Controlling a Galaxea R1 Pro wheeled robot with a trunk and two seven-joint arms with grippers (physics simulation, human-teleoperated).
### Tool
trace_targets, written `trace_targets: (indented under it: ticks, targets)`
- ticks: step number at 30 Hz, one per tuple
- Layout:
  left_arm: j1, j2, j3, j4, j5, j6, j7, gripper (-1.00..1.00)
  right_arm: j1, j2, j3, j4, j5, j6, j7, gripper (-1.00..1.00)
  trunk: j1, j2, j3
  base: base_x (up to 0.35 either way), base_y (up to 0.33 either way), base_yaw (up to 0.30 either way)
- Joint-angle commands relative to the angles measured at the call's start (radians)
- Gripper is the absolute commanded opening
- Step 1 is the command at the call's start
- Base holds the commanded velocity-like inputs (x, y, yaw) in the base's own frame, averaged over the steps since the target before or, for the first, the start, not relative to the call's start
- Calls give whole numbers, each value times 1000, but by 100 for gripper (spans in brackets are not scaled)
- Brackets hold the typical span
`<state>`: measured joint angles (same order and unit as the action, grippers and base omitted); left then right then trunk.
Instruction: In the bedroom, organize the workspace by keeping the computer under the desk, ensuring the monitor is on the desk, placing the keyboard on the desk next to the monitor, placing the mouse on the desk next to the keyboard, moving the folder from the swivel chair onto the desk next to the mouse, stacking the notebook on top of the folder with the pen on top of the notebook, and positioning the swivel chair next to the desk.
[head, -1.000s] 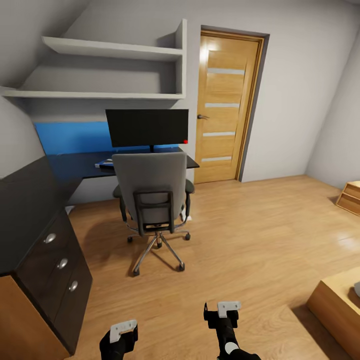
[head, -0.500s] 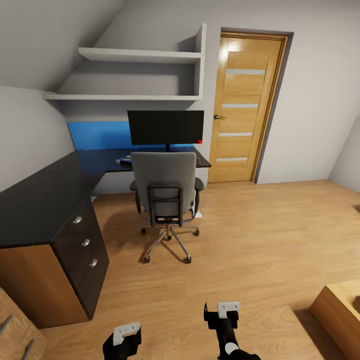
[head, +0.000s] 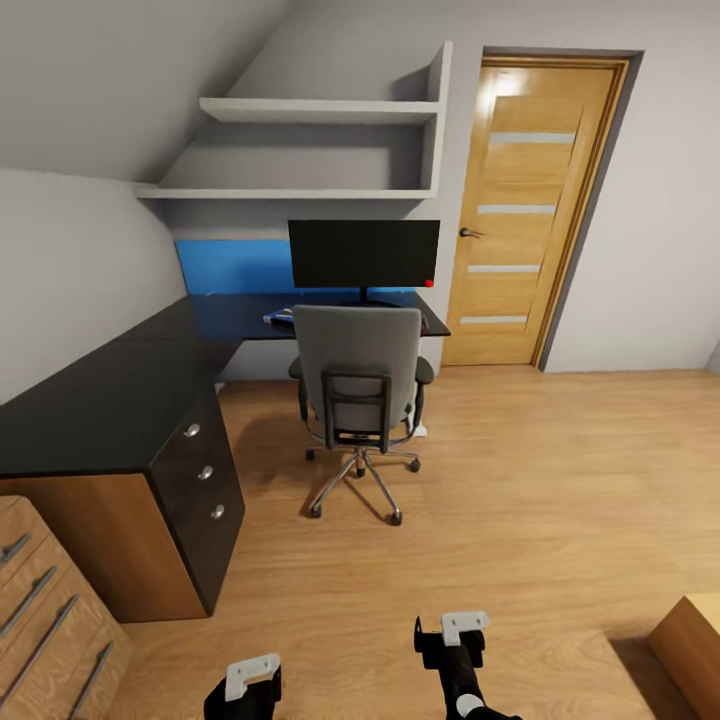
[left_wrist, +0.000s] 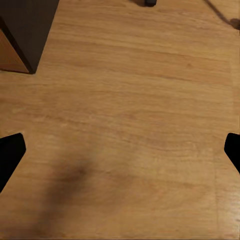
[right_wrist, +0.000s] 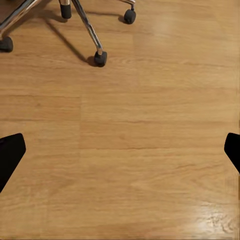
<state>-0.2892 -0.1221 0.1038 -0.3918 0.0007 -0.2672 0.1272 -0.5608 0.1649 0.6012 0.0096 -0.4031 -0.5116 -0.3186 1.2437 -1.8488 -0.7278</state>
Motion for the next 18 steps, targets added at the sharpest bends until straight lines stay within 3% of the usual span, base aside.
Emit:
trace_targets:
  ticks: [1, 5, 10, 12, 18]
  targets:
    - [-1, 1, 4, 2, 0, 6, 1, 100, 4, -4, 9, 4, -6, -2, -3, 100, -4, 7, 1, -3, -2, 178]
    - [-1, 9, 8, 4, 2, 52, -1, 100, 58, -43, 10, 11, -5, -4, 6, 100, -19, 35, 8, -2, -1, 177]
    - [-1, 12, 9, 13, 2, 64, 0, 100, 103, -79, 10, 12, -6, -7, 33, 100, -39, 70, 18, -1, 0, 177]
    - [-1, 13, 10, 33, 3, 48, 3, 100, 114, -94, 10, 13, -8, -8, 48, 100, -46, 84, 21, 0, 0, 177]
    - [-1, 14, 12, 121, 3, -40, 8, 100, 123, -108, 9, 12, -8, -12, 60, 100, -69, 126, 33, 0, 0, 177]
